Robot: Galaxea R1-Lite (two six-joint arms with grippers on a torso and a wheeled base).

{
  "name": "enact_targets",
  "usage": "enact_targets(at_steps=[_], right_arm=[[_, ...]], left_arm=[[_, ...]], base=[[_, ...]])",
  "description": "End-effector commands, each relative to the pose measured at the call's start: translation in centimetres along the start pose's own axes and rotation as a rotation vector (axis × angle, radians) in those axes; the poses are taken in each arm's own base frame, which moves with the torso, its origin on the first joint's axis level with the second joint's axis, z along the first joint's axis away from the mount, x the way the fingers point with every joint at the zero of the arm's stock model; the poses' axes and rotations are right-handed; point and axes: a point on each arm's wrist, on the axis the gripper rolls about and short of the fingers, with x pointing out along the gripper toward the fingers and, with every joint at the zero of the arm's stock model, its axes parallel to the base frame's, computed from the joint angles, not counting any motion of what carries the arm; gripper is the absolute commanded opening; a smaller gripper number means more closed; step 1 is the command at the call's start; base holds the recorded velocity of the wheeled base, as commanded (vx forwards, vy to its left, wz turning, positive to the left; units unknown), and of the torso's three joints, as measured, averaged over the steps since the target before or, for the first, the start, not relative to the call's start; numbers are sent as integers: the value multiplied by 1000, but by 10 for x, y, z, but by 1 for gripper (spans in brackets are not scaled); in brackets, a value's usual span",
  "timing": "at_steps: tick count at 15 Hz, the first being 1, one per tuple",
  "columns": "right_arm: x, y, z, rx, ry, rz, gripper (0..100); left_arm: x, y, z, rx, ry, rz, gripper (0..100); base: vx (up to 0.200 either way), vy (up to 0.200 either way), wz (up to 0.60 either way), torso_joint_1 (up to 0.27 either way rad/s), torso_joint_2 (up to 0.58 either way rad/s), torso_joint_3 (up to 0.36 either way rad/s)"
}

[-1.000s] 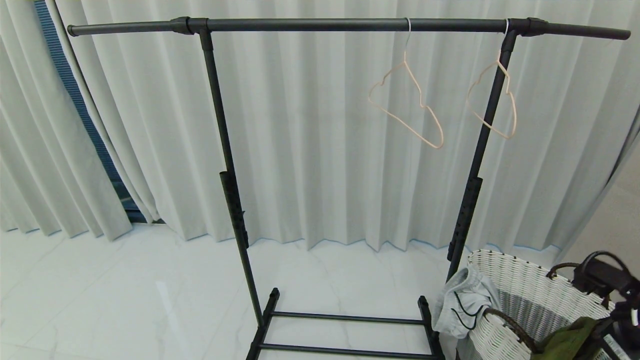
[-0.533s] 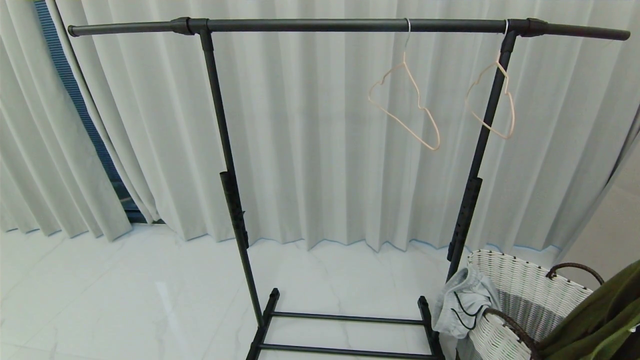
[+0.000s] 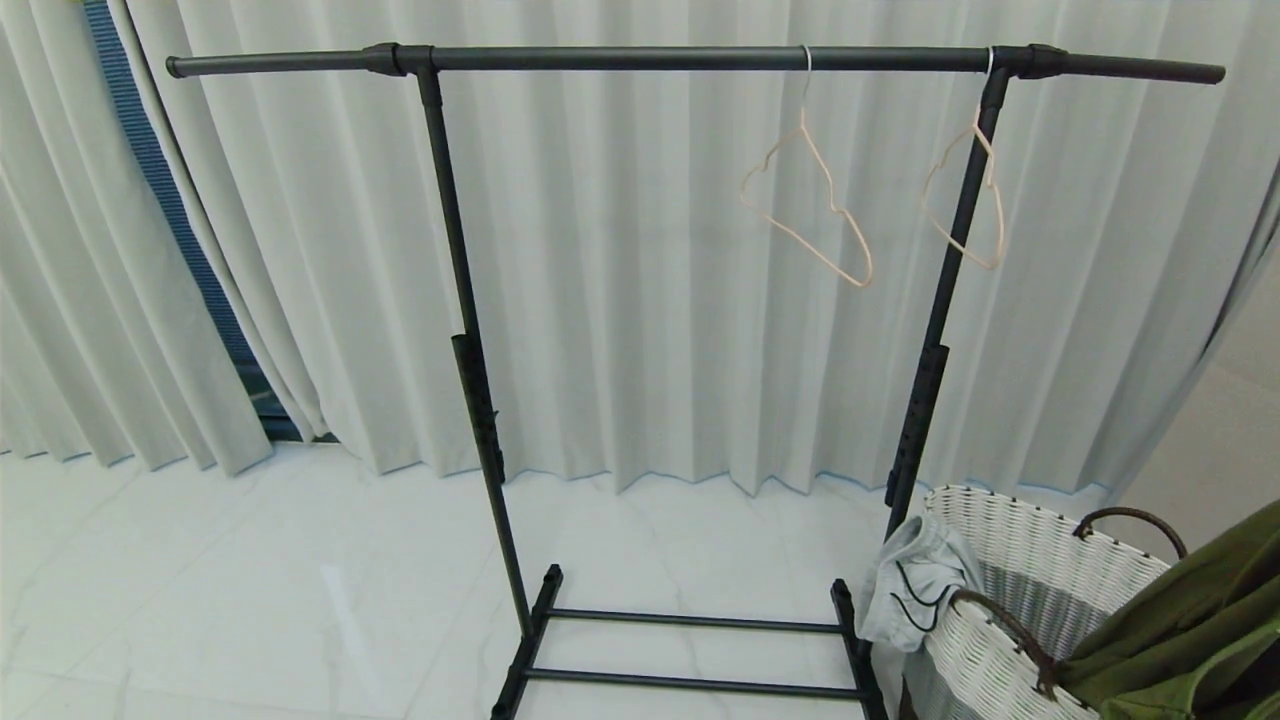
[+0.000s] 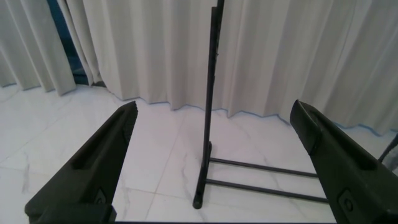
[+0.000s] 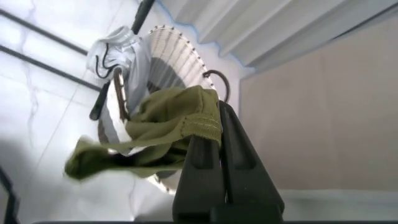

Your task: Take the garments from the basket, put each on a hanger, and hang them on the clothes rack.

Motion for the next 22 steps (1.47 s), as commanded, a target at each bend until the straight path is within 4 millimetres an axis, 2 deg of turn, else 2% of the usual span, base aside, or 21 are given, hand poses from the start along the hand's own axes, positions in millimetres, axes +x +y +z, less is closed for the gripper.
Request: enact_targets(at_steps=[1, 5, 9, 13, 14, 15, 17, 19, 20, 22], right_arm=[[1, 2, 0, -9, -7, 19, 0], [12, 10, 4, -30, -11, 109, 0], [27, 32, 22, 20, -39, 298, 0], [31, 54, 44, 97, -58, 457, 0], [30, 57, 50, 111, -69, 484, 0], [28, 59, 56, 119, -85, 507, 0], [26, 62, 61, 133, -98, 534, 0], [26, 63, 65, 158, -127, 543, 0], [27, 64, 68, 172, -134, 547, 0], [30, 65, 75, 213, -178, 572, 0]], left_arm=[[0, 0, 0, -1, -1, 0, 100], [0, 0, 0, -2, 1, 1, 100], [0, 0, 0, -3, -1, 1, 100], [0, 0, 1, -1, -8, 1, 100], [-1, 0, 8, 0, -45, -8, 100], [-2, 0, 35, -8, -82, -67, 100], [11, -1, 83, -6, -50, -146, 100], [43, -8, 114, 63, 54, -275, 100], [57, -12, 121, 84, 99, -321, 100], [93, -35, 134, 104, 219, -504, 100]], base=[[-200, 0, 0, -7, -2, 7], [-50, 0, 0, 2, -1, 2], [0, 0, 0, 0, 0, 0], [0, 0, 0, 0, 0, 0], [0, 0, 0, 0, 0, 0], [0, 0, 0, 0, 0, 0], [0, 0, 0, 0, 0, 0], [0, 0, 0, 0, 0, 0], [0, 0, 0, 0, 0, 0], [0, 0, 0, 0, 0, 0]])
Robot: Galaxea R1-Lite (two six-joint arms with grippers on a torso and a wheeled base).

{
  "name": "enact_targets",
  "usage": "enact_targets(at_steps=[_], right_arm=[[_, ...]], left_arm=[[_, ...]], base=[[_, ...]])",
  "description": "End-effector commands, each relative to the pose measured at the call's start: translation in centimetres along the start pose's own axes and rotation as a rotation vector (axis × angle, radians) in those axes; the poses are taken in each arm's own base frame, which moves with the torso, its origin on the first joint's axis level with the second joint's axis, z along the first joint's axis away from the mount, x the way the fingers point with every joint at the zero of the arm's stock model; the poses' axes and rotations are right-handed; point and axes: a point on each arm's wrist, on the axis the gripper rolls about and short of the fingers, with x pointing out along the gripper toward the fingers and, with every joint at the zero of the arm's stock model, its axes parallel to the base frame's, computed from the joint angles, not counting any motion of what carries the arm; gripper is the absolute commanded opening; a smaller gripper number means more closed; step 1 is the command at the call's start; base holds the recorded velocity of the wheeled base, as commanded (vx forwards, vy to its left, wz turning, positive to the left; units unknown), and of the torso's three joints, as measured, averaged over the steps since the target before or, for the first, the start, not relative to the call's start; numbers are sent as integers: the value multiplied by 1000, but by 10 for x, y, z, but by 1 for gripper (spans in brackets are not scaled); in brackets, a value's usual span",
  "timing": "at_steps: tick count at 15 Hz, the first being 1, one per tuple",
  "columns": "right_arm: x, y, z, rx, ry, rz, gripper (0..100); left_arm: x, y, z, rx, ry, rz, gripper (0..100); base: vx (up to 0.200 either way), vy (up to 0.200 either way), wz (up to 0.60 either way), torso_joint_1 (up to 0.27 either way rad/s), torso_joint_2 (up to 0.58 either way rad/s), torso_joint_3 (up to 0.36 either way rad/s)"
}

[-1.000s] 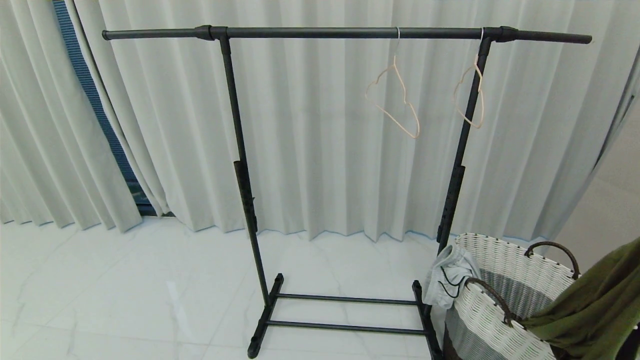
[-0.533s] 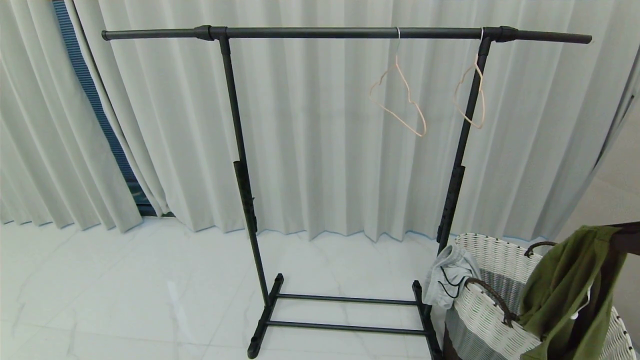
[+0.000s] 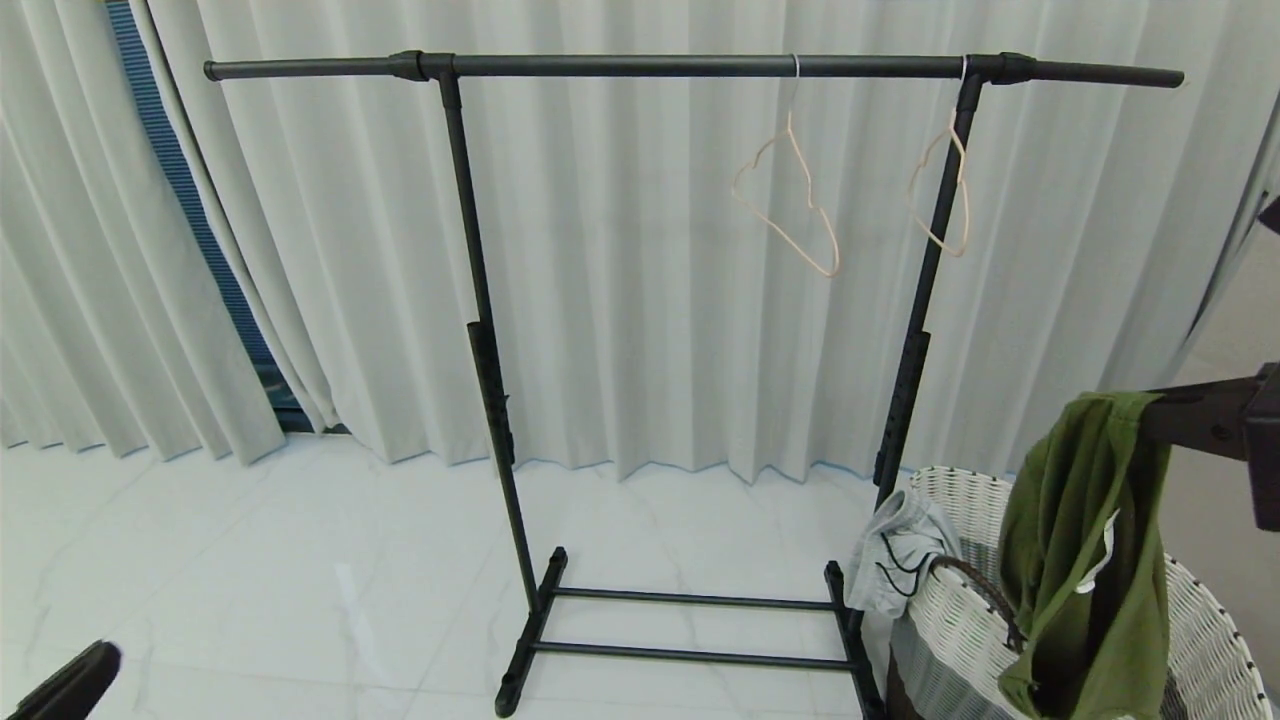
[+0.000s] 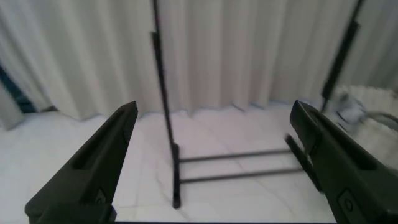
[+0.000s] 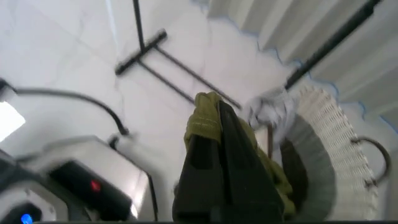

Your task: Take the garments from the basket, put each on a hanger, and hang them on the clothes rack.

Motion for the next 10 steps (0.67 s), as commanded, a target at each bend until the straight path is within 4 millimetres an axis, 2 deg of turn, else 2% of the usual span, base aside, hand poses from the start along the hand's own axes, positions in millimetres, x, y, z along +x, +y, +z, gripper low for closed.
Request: enact_targets(at_steps=[1, 4, 5, 6, 8, 9, 10], right_arm=[[7, 0, 2, 6, 3, 10, 0], [17, 0, 9, 12, -46, 11, 0], [18, 0, 10, 12, -47, 10, 0], [26, 0, 15, 28, -81, 10, 0], [29, -1, 17, 43, -92, 11, 0], [29, -1, 17, 47, -98, 11, 0], [30, -1, 19, 56, -113, 11, 0]], left_arm=[[75, -19, 32, 24, 221, -299, 100], [120, -70, 40, -29, 346, -540, 100], [122, -74, 41, -36, 348, -549, 100], [153, -119, 40, -82, 383, -618, 100], [181, -170, 21, -67, 444, -618, 100], [186, -180, 17, -68, 453, -622, 100], [206, -216, 6, -87, 469, -647, 100]], base=[[0, 0, 0, 0, 0, 0], [0, 0, 0, 0, 0, 0], [0, 0, 0, 0, 0, 0], [0, 0, 0, 0, 0, 0], [0, 0, 0, 0, 0, 0], [0, 0, 0, 0, 0, 0], [0, 0, 0, 0, 0, 0]])
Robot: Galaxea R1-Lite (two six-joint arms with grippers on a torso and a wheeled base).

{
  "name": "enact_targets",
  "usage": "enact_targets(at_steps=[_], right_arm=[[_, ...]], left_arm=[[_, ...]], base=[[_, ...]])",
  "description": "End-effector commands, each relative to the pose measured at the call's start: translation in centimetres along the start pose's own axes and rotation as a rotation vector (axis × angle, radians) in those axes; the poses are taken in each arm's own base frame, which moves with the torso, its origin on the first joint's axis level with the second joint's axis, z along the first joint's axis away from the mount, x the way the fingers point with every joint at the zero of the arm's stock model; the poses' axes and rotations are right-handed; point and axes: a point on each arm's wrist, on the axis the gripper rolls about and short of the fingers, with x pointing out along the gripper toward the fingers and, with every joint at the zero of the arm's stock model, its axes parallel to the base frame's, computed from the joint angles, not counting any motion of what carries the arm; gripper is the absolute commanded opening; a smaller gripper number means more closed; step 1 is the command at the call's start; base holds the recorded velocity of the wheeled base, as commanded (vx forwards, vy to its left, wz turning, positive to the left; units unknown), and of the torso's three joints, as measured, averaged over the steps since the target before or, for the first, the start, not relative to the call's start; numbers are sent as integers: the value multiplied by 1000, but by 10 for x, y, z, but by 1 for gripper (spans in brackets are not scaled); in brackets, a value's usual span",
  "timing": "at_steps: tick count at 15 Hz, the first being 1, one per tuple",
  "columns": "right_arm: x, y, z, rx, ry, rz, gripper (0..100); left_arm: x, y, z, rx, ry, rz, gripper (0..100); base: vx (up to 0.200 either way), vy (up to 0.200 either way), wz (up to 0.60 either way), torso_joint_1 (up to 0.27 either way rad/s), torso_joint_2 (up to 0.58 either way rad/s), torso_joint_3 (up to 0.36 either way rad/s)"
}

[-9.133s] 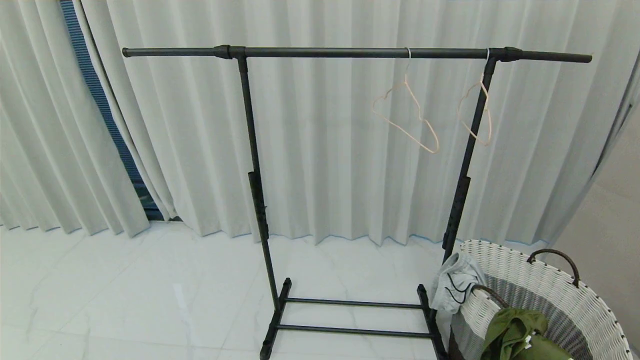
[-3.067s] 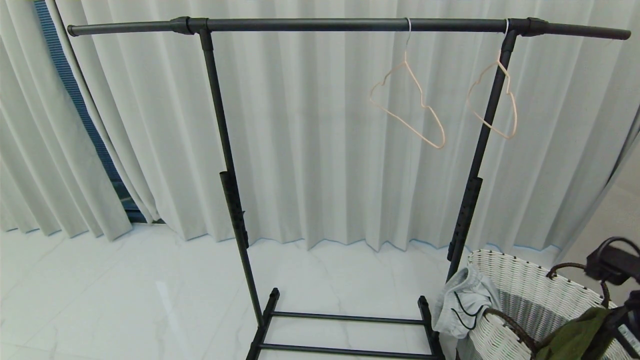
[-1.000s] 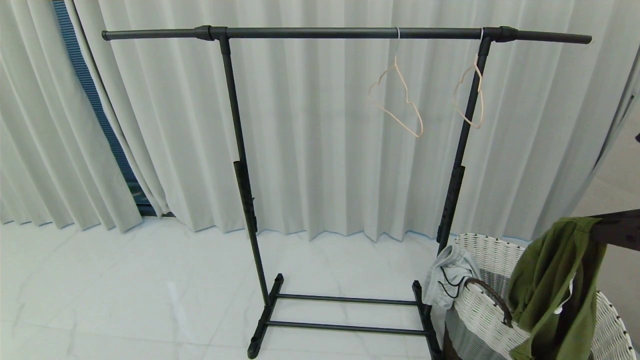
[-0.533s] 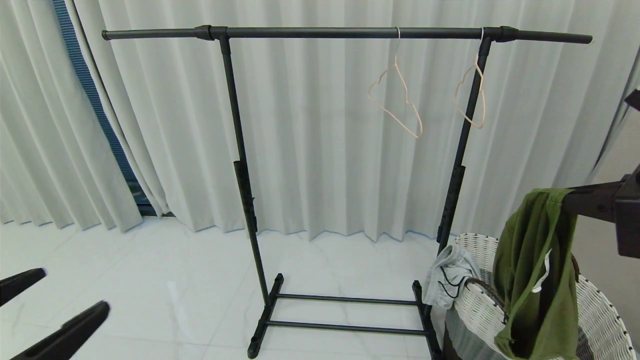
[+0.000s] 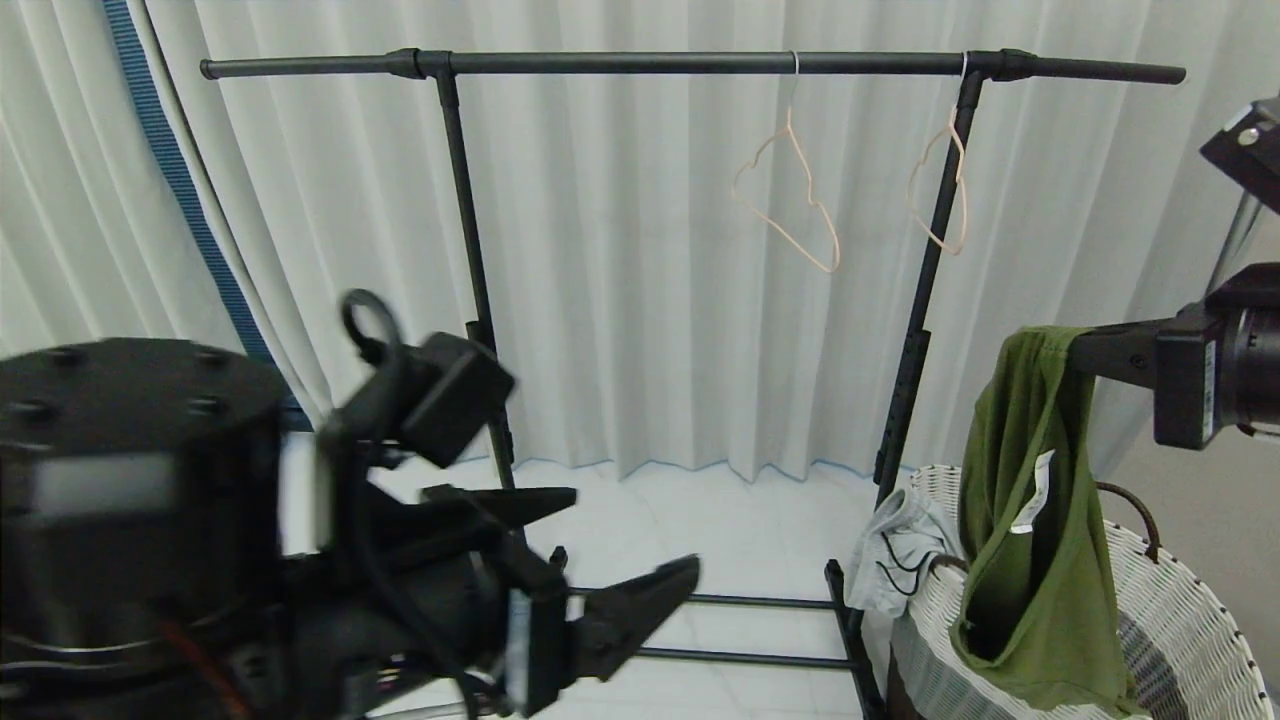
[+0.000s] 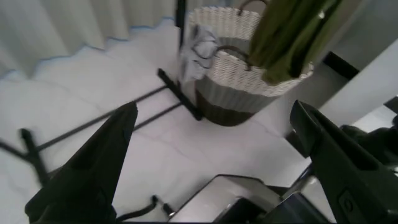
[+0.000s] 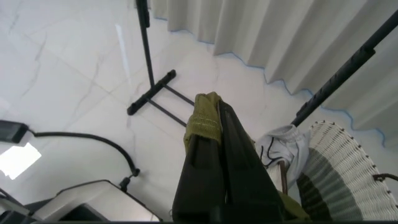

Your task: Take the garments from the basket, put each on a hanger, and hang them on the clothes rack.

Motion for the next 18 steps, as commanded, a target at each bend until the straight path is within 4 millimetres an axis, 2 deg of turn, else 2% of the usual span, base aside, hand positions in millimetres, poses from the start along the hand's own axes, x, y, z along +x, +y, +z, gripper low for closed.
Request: enact_targets(at_steps=[1, 2, 3, 6, 9, 12, 14, 18], right_arm=[[3, 0, -1, 2, 8, 1, 0], [2, 0, -1, 5, 6, 1, 0], [2, 0, -1, 6, 6, 1, 0], [2, 0, -1, 12, 8, -1, 0], [3, 0, -2, 31, 9, -1, 0], [1, 1, -1, 29, 3, 4, 0], [0, 1, -1, 28, 0, 7, 0], [0, 4, -1, 24, 2, 18, 0]], left_arm=[[101, -46, -15, -27, 104, -62, 100], [130, -63, -12, -65, 97, -91, 100], [150, -75, -11, -91, 88, -101, 100], [195, -86, -13, -116, 65, -62, 100], [215, -85, -24, -122, 85, -49, 100], [235, -67, -34, -143, 101, 10, 100], [242, -58, -39, -152, 115, 29, 100], [250, -57, -51, -149, 157, 5, 100]], base=[[0, 0, 0, 0, 0, 0], [0, 0, 0, 0, 0, 0], [0, 0, 0, 0, 0, 0], [0, 0, 0, 0, 0, 0], [0, 0, 0, 0, 0, 0], [0, 0, 0, 0, 0, 0], [0, 0, 0, 0, 0, 0], [0, 0, 0, 0, 0, 0]])
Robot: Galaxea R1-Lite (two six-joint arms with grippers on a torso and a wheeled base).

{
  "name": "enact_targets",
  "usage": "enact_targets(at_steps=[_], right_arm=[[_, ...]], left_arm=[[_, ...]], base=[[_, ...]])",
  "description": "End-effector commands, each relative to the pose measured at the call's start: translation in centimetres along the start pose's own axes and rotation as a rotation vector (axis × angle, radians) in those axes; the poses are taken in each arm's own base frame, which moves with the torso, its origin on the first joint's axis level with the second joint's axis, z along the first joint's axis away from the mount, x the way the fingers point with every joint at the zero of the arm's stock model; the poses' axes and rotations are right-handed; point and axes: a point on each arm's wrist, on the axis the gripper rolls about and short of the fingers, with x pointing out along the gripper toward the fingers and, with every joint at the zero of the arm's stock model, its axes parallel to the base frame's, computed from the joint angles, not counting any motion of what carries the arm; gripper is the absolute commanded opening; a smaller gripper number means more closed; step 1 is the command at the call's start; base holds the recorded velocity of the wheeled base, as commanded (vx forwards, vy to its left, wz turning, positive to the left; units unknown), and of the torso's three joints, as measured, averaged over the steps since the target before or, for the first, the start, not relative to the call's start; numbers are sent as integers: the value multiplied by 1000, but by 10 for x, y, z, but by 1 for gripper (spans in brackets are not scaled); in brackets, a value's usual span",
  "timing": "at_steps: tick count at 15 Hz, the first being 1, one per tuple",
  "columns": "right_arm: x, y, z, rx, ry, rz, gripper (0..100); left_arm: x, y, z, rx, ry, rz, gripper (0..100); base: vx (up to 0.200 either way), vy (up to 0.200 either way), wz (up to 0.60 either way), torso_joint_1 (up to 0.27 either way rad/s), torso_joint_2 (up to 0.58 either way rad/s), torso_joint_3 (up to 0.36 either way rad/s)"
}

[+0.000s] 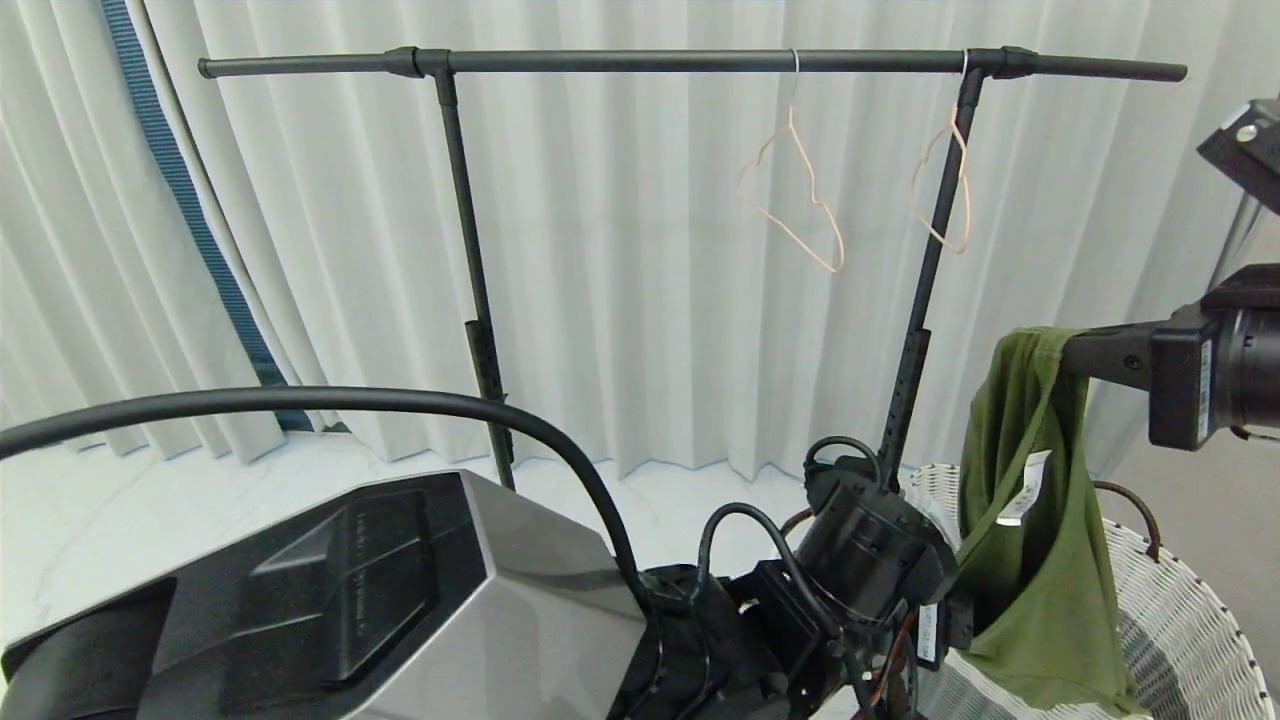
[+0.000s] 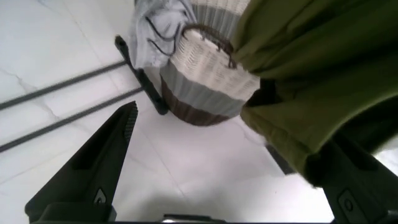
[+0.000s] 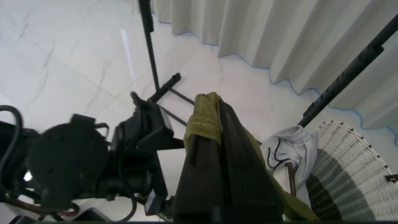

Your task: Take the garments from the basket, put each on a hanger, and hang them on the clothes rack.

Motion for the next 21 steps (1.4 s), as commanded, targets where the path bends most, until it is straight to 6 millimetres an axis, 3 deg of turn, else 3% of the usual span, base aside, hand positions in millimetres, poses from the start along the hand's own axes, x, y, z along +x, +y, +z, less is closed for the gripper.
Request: enact_targets(at_steps=[1, 3, 4, 6, 9, 13, 17, 19, 21], right_arm=[[0, 1, 0, -1, 0, 5, 0], [0, 1, 0, 0, -1, 5, 0], [-1, 1, 0, 2, -3, 2, 0], [0, 0, -1, 7, 3, 0, 0], [2, -1, -2, 10, 12, -11, 0], [6, -2, -8, -2, 30, -17, 0], [6, -1, -19, -92, -17, -8, 0], [-4, 1, -23, -137, -31, 0, 0], [-9, 7, -20, -150, -55, 36, 0]], left_arm=[[4, 2, -6, 1, 20, 1, 100], [4, 5, -8, 1, 30, 8, 100], [3, 6, -12, 4, 42, 14, 0], [-3, 8, -14, 7, 49, 29, 0], [-32, 11, -20, 26, 58, 89, 0], [-155, 13, 23, -52, -133, 63, 0], [-274, 30, 35, -23, -130, 108, 0], [-309, 39, 44, 93, -128, 241, 0], [-319, 36, 61, 161, -198, 347, 0]], base=[[0, 0, 0, 0, 0, 0], [0, 0, 0, 0, 0, 0], [0, 0, 0, 0, 0, 0], [0, 0, 0, 0, 0, 0], [0, 0, 0, 0, 0, 0], [0, 0, 0, 0, 0, 0], [0, 0, 0, 0, 0, 0], [0, 0, 0, 0, 0, 0], [0, 0, 0, 0, 0, 0]])
